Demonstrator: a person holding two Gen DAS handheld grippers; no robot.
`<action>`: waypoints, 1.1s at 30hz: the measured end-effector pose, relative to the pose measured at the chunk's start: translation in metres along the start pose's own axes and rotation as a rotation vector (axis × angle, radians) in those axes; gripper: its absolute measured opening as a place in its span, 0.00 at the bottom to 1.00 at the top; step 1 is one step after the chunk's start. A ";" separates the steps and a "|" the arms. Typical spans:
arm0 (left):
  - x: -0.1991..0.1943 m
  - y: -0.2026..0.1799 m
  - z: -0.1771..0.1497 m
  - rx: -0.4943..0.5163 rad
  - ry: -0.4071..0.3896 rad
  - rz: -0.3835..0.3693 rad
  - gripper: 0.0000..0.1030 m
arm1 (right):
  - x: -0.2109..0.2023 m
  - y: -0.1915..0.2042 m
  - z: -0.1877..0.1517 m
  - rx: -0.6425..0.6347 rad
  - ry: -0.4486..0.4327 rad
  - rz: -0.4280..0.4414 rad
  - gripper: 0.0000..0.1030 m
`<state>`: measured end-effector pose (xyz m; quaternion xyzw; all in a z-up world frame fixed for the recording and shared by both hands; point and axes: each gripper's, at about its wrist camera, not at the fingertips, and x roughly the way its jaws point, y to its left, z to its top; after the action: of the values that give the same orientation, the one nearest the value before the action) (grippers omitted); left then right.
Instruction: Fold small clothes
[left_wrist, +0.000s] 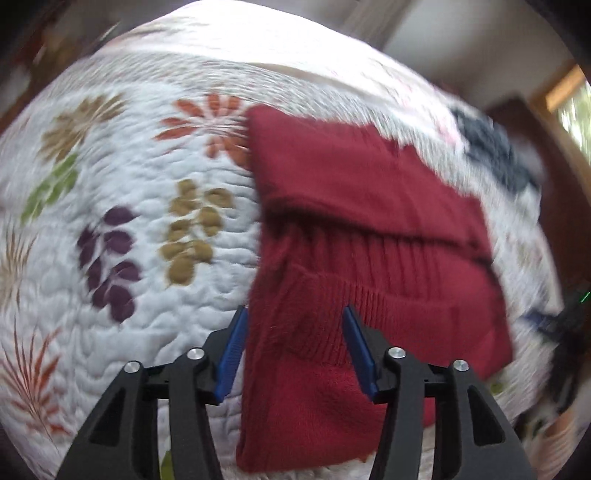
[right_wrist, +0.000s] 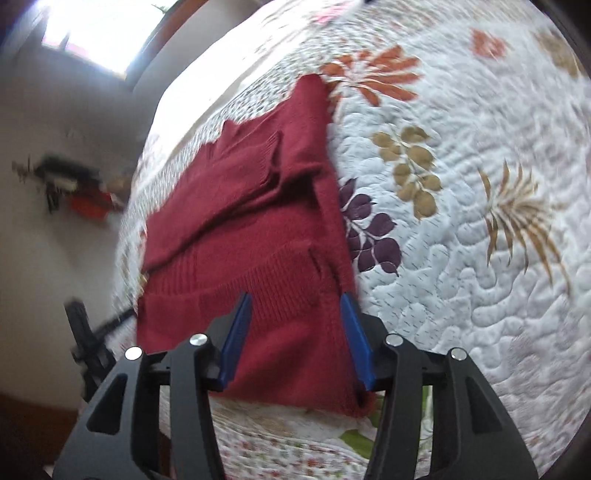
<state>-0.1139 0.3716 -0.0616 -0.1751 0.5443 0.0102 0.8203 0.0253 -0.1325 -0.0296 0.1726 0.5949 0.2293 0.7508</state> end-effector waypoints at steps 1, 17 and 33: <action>0.009 -0.007 0.001 0.036 0.013 0.039 0.56 | 0.001 0.004 -0.002 -0.028 0.004 -0.016 0.50; -0.037 -0.030 -0.018 0.112 -0.190 0.060 0.06 | 0.029 0.020 -0.010 -0.299 0.016 -0.197 0.50; 0.020 -0.028 -0.011 0.031 -0.070 0.073 0.07 | 0.082 0.031 0.007 -0.400 0.131 -0.240 0.05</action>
<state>-0.1092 0.3383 -0.0753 -0.1420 0.5214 0.0376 0.8405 0.0431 -0.0615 -0.0786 -0.0668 0.6014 0.2627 0.7516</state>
